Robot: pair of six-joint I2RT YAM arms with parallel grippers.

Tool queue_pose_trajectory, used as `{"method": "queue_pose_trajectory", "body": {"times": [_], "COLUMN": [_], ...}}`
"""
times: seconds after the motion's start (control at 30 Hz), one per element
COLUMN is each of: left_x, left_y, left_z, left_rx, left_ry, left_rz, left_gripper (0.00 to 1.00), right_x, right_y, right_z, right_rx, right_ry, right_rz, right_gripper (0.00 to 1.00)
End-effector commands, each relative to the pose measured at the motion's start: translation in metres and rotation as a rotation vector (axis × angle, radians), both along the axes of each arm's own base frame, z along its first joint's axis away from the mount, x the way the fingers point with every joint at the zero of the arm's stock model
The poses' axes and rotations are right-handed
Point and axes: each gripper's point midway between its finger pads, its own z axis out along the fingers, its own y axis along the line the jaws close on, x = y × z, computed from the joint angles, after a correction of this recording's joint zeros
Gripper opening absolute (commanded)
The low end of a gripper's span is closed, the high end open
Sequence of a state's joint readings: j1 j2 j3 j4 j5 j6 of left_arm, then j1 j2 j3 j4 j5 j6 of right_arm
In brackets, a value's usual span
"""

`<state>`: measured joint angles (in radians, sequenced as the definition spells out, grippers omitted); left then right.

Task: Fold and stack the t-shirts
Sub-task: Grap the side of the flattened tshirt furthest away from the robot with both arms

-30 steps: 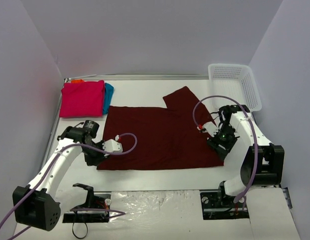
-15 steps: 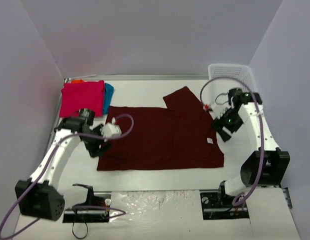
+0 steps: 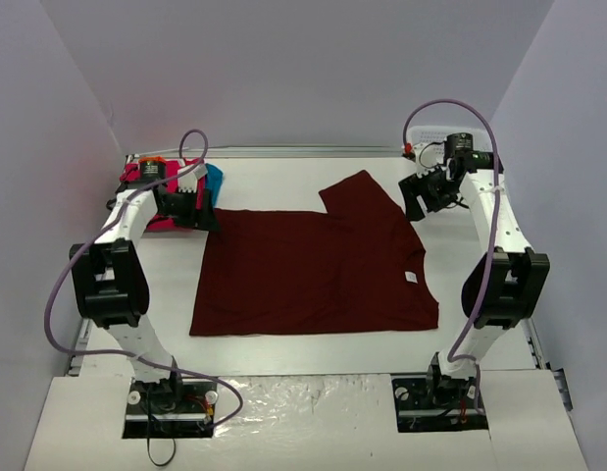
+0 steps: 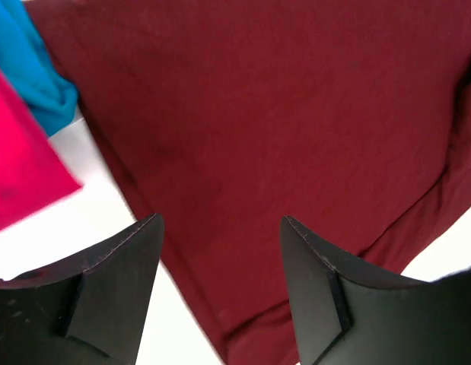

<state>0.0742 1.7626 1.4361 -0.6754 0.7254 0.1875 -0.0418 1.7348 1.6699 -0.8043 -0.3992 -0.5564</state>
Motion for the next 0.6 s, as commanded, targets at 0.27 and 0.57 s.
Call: {"method": "queue_pose_trajectory", "body": {"times": [0.27, 0.57], "left_x": [0.029, 0.034], "left_y": [-0.002, 0.028], "left_z": [-0.014, -0.043], "left_rx": [-0.164, -0.009], "left_ry": [0.122, 0.073], "left_rz": [0.173, 0.329], "left_gripper": [0.55, 0.55], "right_x": [0.004, -0.004], "right_y": [0.021, 0.036], "right_z": [-0.039, -0.046], "right_rx": [0.082, 0.034], "right_ry": [0.104, 0.121], "right_rz": [0.013, 0.057], "right_gripper": [0.66, 0.67]}}
